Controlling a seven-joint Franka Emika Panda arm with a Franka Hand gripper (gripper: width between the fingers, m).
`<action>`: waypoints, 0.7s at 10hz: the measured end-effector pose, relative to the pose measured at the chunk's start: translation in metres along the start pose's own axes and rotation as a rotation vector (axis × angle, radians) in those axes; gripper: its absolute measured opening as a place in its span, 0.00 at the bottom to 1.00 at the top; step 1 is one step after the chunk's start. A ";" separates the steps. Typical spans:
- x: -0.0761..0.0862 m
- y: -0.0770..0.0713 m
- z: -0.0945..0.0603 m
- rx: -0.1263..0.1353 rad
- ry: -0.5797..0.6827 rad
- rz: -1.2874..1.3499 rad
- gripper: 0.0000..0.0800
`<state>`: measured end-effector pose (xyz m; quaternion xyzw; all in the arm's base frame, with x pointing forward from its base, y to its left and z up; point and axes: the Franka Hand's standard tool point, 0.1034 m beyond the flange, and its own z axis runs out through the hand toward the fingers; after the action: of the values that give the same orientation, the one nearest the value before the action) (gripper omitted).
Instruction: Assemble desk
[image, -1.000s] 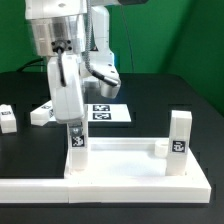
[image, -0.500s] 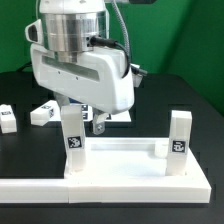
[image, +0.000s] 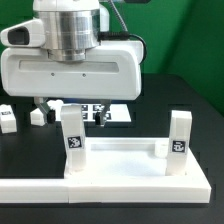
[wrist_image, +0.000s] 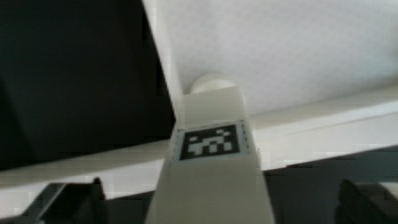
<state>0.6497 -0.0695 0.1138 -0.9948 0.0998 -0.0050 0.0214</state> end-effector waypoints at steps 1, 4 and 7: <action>0.000 -0.001 0.000 0.000 0.000 -0.002 0.81; 0.000 -0.001 0.000 0.003 0.000 0.079 0.65; 0.000 -0.003 0.000 0.004 -0.001 0.275 0.36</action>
Offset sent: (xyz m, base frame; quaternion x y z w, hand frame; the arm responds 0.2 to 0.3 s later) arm 0.0000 0.0000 0.0000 0.0000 0.0000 0.0650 0.9979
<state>0.6500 -0.0670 0.1137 -0.9717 0.2351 -0.0020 0.0241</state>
